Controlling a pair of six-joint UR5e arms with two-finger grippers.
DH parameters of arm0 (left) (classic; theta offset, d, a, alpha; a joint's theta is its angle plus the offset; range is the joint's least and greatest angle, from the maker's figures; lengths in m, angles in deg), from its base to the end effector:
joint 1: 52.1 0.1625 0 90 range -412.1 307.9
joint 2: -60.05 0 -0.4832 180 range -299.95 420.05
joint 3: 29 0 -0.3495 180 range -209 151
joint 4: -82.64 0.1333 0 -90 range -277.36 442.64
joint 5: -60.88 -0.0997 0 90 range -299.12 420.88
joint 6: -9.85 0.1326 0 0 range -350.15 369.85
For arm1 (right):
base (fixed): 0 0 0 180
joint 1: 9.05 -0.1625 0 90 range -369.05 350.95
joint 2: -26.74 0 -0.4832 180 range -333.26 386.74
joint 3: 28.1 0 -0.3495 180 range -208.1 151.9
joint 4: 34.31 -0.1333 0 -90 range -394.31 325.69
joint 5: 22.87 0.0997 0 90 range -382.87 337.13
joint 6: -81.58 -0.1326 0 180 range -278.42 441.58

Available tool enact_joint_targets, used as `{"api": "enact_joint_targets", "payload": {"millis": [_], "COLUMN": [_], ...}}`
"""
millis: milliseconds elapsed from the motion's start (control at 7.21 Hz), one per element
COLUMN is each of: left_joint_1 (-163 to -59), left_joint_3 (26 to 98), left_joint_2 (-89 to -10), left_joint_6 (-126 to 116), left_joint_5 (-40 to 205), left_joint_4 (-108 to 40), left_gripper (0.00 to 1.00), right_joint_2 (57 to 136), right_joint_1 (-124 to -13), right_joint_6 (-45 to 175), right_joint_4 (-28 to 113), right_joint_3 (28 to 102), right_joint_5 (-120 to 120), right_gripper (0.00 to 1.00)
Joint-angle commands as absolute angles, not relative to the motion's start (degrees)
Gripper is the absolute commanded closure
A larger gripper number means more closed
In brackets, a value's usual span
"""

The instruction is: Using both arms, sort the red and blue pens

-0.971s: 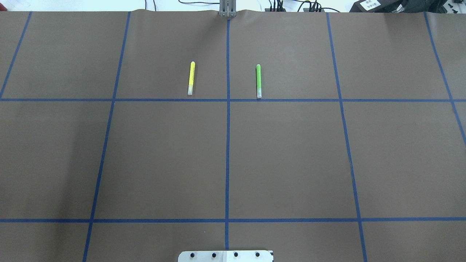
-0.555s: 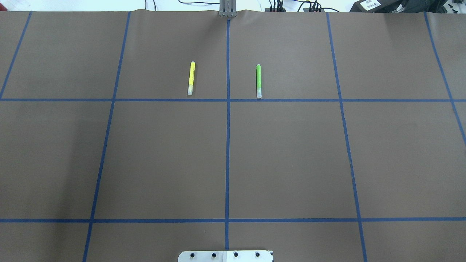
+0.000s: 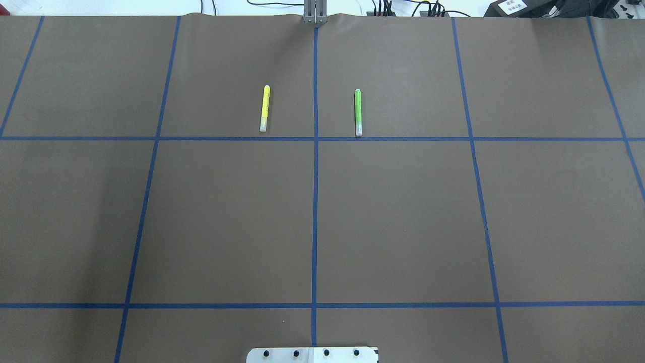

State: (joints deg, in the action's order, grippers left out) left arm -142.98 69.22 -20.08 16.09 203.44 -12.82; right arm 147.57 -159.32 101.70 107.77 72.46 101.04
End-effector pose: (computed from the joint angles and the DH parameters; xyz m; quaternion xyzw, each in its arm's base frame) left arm -0.0337 -0.3709 0.7224 0.0572 0.4398 0.0566 0.8945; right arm 0.0343 0.0487 0.8269 -0.2793 -0.5442 0.4267 0.6661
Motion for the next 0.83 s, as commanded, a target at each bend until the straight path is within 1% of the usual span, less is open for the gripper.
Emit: {"api": "enact_joint_targets", "payload": {"millis": [0,277,555,694], "left_joint_1": [-142.98,-142.98,-142.98,-142.98], "left_joint_3": [69.26,69.35,69.52,69.53], "left_joint_2": [-19.76,-19.76,-19.67,-19.67], "left_joint_6": [16.09,16.09,16.09,16.09], "left_joint_5": [203.44,203.44,204.05,204.05], "left_joint_4": [-13.25,-13.25,-13.33,-13.33], "left_gripper": [0.0,0.0,0.0,0.0], "right_joint_2": [147.5,146.89,145.93,145.49], "right_joint_1": [-159.78,-160.83,-161.89,-161.98], "right_joint_6": [102.94,102.94,102.85,102.68], "right_joint_4": [107.46,106.67,102.56,102.45], "right_joint_3": [69.64,68.4,65.17,64.8], "right_joint_5": [100.97,100.09,99.65,99.56], "right_gripper": [1.0,1.0,0.98,0.95]}}
